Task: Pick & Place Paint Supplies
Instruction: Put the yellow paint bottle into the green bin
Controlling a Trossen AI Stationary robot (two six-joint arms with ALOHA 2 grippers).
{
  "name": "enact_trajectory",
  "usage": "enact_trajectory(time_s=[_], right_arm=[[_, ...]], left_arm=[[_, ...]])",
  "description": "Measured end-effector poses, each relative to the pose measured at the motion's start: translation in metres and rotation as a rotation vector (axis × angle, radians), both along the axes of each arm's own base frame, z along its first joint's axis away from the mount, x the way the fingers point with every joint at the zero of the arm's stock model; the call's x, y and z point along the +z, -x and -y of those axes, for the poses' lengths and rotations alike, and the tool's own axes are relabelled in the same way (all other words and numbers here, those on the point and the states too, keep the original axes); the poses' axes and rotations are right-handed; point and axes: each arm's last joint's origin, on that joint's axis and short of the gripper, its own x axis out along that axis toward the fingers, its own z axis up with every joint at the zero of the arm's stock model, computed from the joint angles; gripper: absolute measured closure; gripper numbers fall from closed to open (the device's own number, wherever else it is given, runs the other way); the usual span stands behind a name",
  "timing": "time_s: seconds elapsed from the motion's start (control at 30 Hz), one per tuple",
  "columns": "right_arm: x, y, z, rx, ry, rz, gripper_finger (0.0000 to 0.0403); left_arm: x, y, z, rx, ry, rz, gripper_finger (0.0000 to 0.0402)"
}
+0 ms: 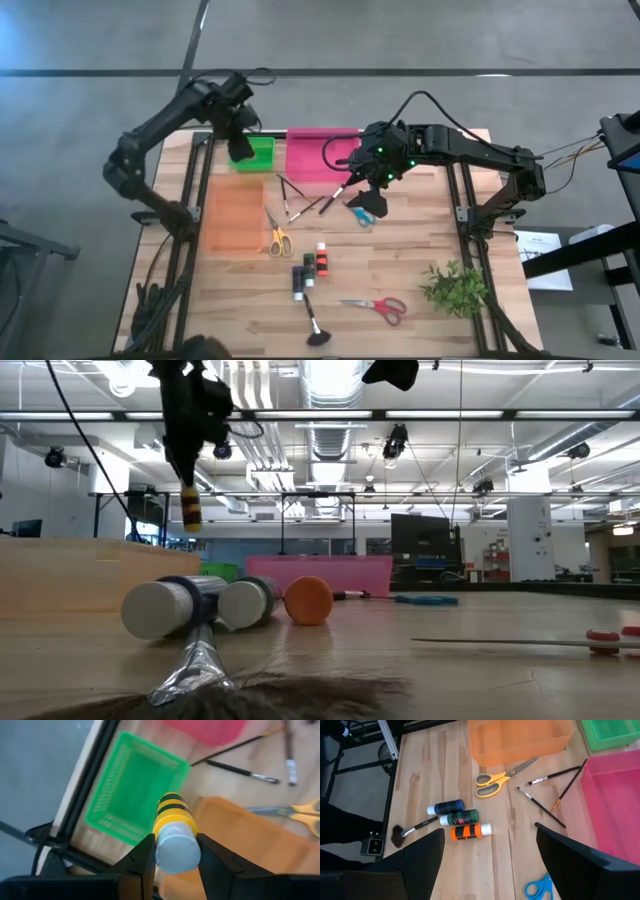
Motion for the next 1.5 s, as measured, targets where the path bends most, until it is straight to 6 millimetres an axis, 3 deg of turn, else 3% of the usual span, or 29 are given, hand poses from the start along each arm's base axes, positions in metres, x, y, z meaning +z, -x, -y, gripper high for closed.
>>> enact_trajectory(time_s=[0.27,0.7,1.13,1.5], right_arm=[[0.000,0.000,0.000,0.002,0.002,0.002,0.0089],[0.001,0.001,0.001,0.007,0.031,0.006,0.0089],[0.001,0.001,0.001,0.001,0.037,0.007,0.0089],[0.001,0.001,0.001,-0.008,0.041,0.005,0.0089]], left_arm=[[-0.024,-0.001,-0.038,0.062,0.056,-0.059,0.0281],[-0.018,0.026,-0.068,0.216,0.010,-0.012,0.0281],[-0.027,0.036,-0.079,0.262,0.009,-0.016,0.0281],[-0.061,0.043,-0.075,0.274,0.079,-0.063,0.0281]])
